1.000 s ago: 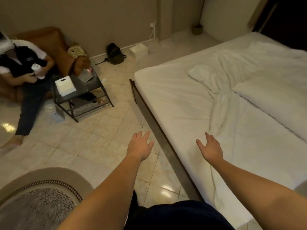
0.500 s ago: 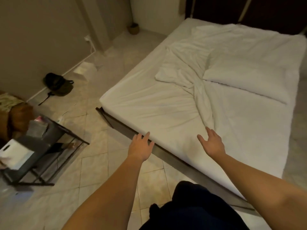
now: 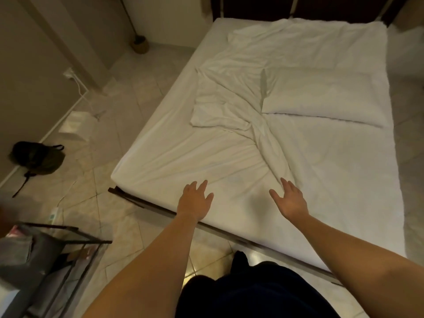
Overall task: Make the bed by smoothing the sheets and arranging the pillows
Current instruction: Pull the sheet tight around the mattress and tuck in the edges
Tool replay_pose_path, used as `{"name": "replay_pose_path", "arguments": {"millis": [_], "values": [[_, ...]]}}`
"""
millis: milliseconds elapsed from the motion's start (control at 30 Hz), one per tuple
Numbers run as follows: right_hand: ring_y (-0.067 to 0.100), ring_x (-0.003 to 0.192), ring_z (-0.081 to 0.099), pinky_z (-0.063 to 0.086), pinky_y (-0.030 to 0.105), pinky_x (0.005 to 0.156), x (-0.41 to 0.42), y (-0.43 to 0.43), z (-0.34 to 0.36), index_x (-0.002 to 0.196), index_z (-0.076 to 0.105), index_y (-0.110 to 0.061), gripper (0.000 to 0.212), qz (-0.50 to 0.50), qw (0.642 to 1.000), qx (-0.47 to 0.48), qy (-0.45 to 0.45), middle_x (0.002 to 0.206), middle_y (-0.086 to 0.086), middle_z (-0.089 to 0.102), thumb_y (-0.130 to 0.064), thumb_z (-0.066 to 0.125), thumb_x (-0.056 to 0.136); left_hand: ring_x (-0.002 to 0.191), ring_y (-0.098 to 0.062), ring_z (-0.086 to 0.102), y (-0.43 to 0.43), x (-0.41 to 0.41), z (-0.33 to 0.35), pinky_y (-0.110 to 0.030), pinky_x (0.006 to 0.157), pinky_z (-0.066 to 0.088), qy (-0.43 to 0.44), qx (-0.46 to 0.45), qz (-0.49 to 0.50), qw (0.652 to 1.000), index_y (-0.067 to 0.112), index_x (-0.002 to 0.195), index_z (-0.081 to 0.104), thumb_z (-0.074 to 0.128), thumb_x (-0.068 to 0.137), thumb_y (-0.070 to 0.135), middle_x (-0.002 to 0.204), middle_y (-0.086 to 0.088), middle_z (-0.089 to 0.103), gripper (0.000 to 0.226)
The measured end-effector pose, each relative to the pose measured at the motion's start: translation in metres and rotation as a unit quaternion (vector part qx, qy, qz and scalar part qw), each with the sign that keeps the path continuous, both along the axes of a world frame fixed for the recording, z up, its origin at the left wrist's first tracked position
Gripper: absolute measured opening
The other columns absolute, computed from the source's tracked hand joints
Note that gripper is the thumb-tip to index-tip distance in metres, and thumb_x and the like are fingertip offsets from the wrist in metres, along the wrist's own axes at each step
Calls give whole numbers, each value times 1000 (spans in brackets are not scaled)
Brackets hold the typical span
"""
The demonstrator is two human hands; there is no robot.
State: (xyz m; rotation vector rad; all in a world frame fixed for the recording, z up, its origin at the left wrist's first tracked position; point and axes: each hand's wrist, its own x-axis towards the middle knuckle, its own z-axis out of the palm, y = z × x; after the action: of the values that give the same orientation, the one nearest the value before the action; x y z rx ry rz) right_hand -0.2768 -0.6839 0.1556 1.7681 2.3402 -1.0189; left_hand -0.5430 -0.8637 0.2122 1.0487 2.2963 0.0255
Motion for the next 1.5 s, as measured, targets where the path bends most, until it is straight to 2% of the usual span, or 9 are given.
{"name": "replay_pose_path", "arguments": {"millis": [200, 500, 767, 1167, 1333, 1500], "values": [[29, 151, 25, 26, 48, 120, -37, 29, -4, 160, 23, -27, 76, -35, 999, -3, 4, 166, 5, 25, -63, 46, 97, 157, -25, 4, 53, -54, -5, -47, 121, 29, -2, -20, -47, 999, 35, 163, 15, 34, 106, 55, 171, -2, 12, 63], [28, 150, 26, 29, 50, 119, -96, 50, -16, 160, 23, -29, 76, -108, 994, 0, -19, 166, 5, 26, -62, 47, 97, 157, -27, 7, 145, -136, -28, -45, 124, 23, 0, -17, -145, 989, 34, 163, 16, 35, 106, 56, 170, -4, 15, 65], [29, 150, 26, 31, 49, 118, -153, 62, -31, 160, 23, -26, 76, -188, 982, -4, -37, 165, 5, 28, -60, 49, 97, 155, -27, 13, 213, -223, -65, -45, 121, 28, -6, -28, -214, 976, 33, 162, 21, 39, 105, 54, 168, -5, 20, 63], [29, 149, 30, 33, 49, 117, -182, 145, -126, 160, 26, -21, 78, -221, 974, -10, -37, 162, 8, 34, -52, 58, 96, 155, -29, 15, 330, -293, -183, -44, 122, 30, -3, -14, -185, 983, 33, 161, 26, 48, 103, 50, 167, -4, 25, 64], [32, 148, 29, 34, 50, 117, -184, 182, -180, 160, 25, -21, 78, -192, 980, -1, -54, 163, 9, 31, -47, 61, 96, 152, -31, 22, 375, -313, -239, -45, 123, 27, 31, 11, -194, 980, 29, 160, 31, 57, 101, 44, 164, -5, 30, 66], [36, 141, 39, 42, 55, 110, -183, 207, -230, 155, 29, -25, 74, -186, 980, 21, -62, 157, 7, 38, -40, 66, 92, 148, -35, 31, 416, -334, -293, -46, 124, 23, 95, 29, -235, 967, 25, 160, 30, 59, 98, 43, 158, -11, 39, 70]]}}
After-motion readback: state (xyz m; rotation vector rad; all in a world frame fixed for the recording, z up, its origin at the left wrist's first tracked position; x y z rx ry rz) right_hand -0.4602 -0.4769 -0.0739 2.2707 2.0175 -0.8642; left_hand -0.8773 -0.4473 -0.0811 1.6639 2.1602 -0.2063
